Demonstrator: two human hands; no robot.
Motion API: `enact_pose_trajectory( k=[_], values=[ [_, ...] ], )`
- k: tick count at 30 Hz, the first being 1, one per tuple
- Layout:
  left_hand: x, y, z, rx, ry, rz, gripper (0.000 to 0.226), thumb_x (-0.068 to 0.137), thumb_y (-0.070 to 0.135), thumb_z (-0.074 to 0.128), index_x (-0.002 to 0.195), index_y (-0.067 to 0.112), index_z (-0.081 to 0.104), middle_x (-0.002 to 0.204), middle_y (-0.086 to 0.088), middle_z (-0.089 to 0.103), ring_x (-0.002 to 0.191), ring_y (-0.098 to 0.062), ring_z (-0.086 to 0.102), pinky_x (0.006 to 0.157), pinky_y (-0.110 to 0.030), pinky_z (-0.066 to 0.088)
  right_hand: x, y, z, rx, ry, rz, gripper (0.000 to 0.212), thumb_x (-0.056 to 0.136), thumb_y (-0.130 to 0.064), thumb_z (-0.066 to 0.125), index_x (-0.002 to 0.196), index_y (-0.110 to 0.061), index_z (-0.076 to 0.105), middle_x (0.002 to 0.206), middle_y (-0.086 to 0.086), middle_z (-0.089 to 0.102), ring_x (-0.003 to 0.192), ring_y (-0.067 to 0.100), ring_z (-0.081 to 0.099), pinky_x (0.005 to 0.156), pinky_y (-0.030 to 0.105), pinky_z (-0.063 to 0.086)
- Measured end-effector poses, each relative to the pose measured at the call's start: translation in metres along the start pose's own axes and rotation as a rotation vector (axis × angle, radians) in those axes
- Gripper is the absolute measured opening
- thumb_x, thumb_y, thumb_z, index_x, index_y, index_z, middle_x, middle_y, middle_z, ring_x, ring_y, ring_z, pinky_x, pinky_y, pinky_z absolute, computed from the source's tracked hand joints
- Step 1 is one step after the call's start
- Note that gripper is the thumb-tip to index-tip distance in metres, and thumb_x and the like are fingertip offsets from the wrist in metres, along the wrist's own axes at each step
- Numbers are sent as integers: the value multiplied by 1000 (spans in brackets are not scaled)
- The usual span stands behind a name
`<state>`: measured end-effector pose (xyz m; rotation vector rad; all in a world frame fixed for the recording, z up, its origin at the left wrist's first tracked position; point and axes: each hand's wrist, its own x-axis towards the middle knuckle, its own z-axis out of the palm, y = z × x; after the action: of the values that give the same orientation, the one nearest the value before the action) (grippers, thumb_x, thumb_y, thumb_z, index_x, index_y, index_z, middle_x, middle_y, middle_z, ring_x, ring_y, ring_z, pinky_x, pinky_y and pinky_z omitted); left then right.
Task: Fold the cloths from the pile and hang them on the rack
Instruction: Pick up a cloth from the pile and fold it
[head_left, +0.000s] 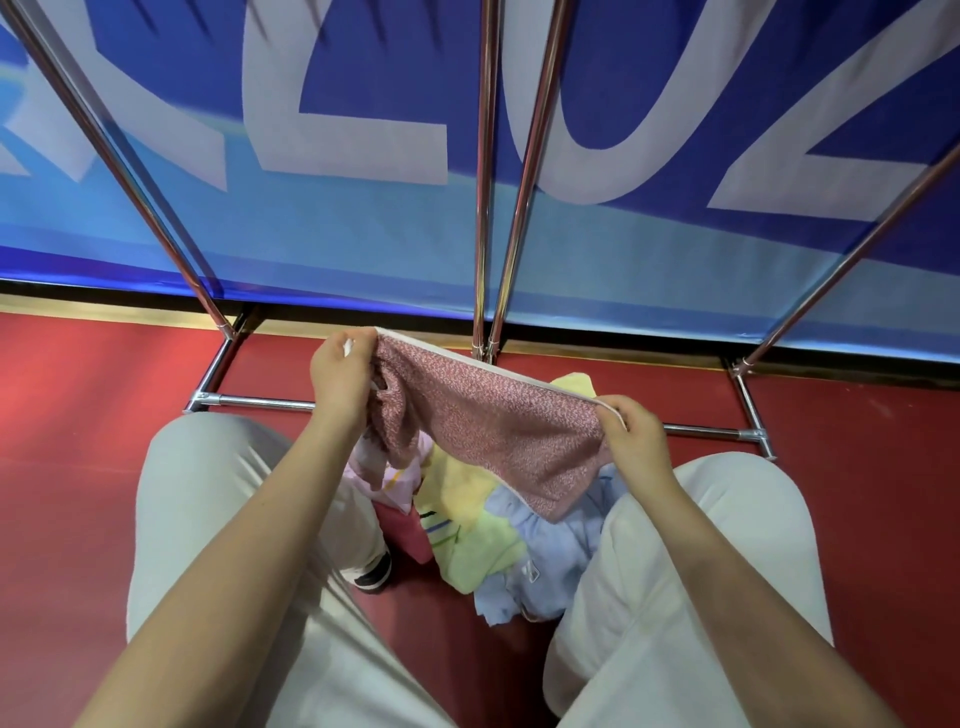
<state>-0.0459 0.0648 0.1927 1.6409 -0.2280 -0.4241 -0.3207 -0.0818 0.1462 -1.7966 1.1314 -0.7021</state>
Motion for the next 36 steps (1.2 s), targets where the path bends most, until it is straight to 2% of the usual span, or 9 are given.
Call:
enact_pose_trajectory(
  k=[7, 12, 16, 18, 22, 25, 29, 33, 36],
  values=[
    [-3, -9, 2, 77, -22, 0, 35, 92, 21, 58, 61, 18, 42, 63, -2, 40, 65, -18, 36, 60, -32, 31, -4, -9, -18, 236, 175, 68, 8, 88, -5, 63, 92, -7, 70, 83, -9, 67, 73, -10, 60, 69, 6, 43],
    [-2, -11, 5, 114, -4, -46, 29, 93, 21, 57, 65, 15, 48, 64, -3, 45, 64, -17, 40, 59, -31, 35, -8, -12, -25, 530, 257, 151, 9, 89, -7, 64, 87, -13, 70, 79, -7, 69, 73, -3, 64, 71, 10, 48],
    [-2, -19, 5, 230, -73, -29, 25, 93, 25, 56, 71, 12, 51, 63, -9, 46, 56, -18, 44, 53, -28, 38, -4, -7, -23, 565, 260, 202, 17, 98, -16, 52, 90, -20, 67, 82, -2, 63, 80, 9, 58, 79, 22, 46],
    [-9, -20, 10, 281, -135, 18, 24, 96, 22, 51, 74, 14, 57, 59, -5, 49, 47, -15, 44, 48, -26, 40, -2, -6, -25, 621, 288, 251, 24, 98, -16, 48, 86, -22, 67, 81, 1, 61, 79, 15, 56, 75, 29, 44],
    [-16, -19, 20, 299, -172, 154, 33, 102, 24, 37, 77, 15, 56, 64, -2, 51, 61, -20, 48, 61, -34, 41, 1, -9, -28, 627, 351, 332, 27, 91, -29, 52, 71, -27, 70, 72, -3, 52, 68, 14, 44, 65, 30, 34],
    [-19, -13, 26, 230, -181, 130, 38, 101, 29, 35, 69, 12, 44, 65, -10, 46, 64, -20, 45, 63, -36, 39, -5, -25, -16, 515, 239, 275, 24, 96, -25, 54, 75, -20, 65, 71, -6, 55, 67, 7, 49, 61, 21, 39],
    [-36, 0, 38, -33, -402, -59, 41, 104, 28, 34, 65, 17, 37, 51, 4, 35, 49, -14, 33, 56, -27, 39, -16, -44, 12, 357, -36, 114, 6, 92, -17, 61, 89, -15, 66, 83, -5, 63, 78, 5, 57, 68, 10, 43],
    [-48, 11, 51, -264, -551, -149, 40, 105, 21, 32, 65, 17, 31, 49, 6, 29, 42, -9, 29, 44, -19, 37, -22, -49, 44, 262, -323, 42, 29, 92, -24, 63, 121, -22, 61, 81, -13, 56, 76, -5, 55, 73, 8, 42],
    [-49, 13, 56, -316, -613, -160, 38, 104, 18, 31, 66, 16, 32, 53, 4, 29, 46, -11, 29, 47, -21, 32, -21, -47, 63, 211, -444, 20, 27, 92, -28, 62, 119, -27, 61, 90, -18, 60, 86, -1, 56, 78, 9, 40]
  ],
)
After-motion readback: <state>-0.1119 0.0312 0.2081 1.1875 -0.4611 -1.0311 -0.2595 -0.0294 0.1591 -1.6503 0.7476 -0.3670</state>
